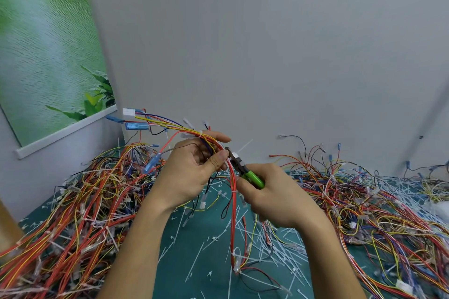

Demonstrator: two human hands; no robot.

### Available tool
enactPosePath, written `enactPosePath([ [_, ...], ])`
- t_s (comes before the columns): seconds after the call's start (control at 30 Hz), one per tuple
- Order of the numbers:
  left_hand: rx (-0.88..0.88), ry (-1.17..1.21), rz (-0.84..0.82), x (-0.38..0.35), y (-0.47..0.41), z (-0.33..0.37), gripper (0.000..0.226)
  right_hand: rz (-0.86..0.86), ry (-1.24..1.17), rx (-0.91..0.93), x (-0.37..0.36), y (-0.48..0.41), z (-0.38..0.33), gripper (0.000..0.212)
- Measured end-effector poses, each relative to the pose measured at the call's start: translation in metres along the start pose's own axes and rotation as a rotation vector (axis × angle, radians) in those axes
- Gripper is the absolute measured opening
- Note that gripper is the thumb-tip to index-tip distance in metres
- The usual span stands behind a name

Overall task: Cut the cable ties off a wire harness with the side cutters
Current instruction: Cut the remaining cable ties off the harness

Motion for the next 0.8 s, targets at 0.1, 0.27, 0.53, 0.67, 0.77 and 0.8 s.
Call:
enactPosePath([
  [0.1,-0.014,0.009,0.001,-0.0005,0.0002,0.0025,0.020,0.019,0.007,0.017,0.0012,-0.0001,-0.0008,0.039],
  [0.27,-0.001,0.014,0.014,0.0003,0.0005,-0.0011,0.019,0.002,-0.008,0.021,-0.0038,-0.0017,-0.0019,0.038],
  [0.53,0.018,-0.032,0.009,-0.0007,-0.0016,-0.0051,0.022,-0.006,-0.011,0.016,-0.0043,-0.0026,0.0008,0.038],
  [0.67,-0.007,0.008,0.021,0.0000,-0.0009,-0.0024,0.022,0.035,-0.005,0.036,-0.0017,-0.0038,0.0025,0.041],
  [0.77,-0.020,0.019,0.007,-0.0018,-0.0010,-0.0004,0.023,0.057,-0.006,0.047,0.0018,-0.0039,0.0060,0.043],
  [0.8,-0.022,0.024,0.006,-0.0028,-0.0012,-0.0004,0.023,0.065,-0.005,0.053,0.0027,-0.0035,0.0066,0.042],
])
Point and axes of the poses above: each hand's wrist, its own y-axis away from the middle knuckle, its own x-axis out of the back of the hand, z = x × y, the point moved 6 cm from there along -y, towards the middle knuckle, and after that the axes turned 10 degrees about -z, right-handed, at the moved point
